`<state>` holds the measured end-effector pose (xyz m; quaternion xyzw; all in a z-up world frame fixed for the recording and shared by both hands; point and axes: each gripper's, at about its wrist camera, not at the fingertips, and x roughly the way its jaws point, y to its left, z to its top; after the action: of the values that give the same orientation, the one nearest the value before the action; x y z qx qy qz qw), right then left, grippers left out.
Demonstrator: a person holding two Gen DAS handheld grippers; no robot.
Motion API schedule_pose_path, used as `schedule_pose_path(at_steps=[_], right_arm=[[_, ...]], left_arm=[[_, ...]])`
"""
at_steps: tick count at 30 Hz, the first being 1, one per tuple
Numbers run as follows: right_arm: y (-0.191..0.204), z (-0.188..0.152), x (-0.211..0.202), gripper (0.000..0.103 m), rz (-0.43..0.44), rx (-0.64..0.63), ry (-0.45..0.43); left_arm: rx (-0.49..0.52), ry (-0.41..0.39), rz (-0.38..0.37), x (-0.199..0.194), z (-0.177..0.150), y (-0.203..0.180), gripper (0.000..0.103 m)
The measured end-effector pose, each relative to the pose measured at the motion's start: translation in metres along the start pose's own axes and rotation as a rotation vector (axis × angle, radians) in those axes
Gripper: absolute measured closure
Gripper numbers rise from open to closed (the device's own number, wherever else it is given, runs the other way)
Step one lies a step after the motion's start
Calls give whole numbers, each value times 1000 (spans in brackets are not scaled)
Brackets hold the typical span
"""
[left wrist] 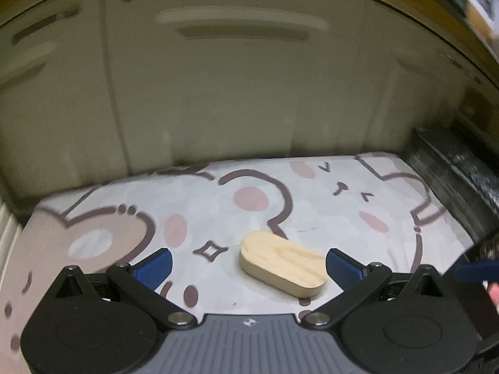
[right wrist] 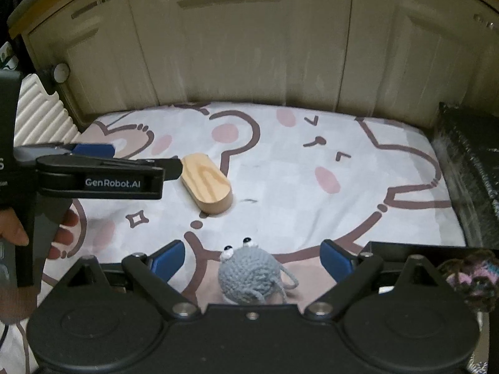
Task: Organize objects
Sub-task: 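Move left tool to wooden block while right tool reaches grey crochet doll, then close left tool on wooden block while right tool grasps crochet doll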
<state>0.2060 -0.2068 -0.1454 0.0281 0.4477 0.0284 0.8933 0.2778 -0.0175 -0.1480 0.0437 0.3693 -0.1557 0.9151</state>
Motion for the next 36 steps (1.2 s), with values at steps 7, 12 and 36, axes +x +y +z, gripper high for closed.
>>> schedule_pose_path(at_steps=[7,12,36], right_arm=[[1,-5,9,10,-5,-26,20],[2,-8,14,10,9,-44,28],[4,-13,40,31,24,-80,74]], left_arm=[[202,-11,-94,14,-4,-10,0],[259,-8,-169,30,-5,-10,0],[334,62,-299,89,-15,-11,4]])
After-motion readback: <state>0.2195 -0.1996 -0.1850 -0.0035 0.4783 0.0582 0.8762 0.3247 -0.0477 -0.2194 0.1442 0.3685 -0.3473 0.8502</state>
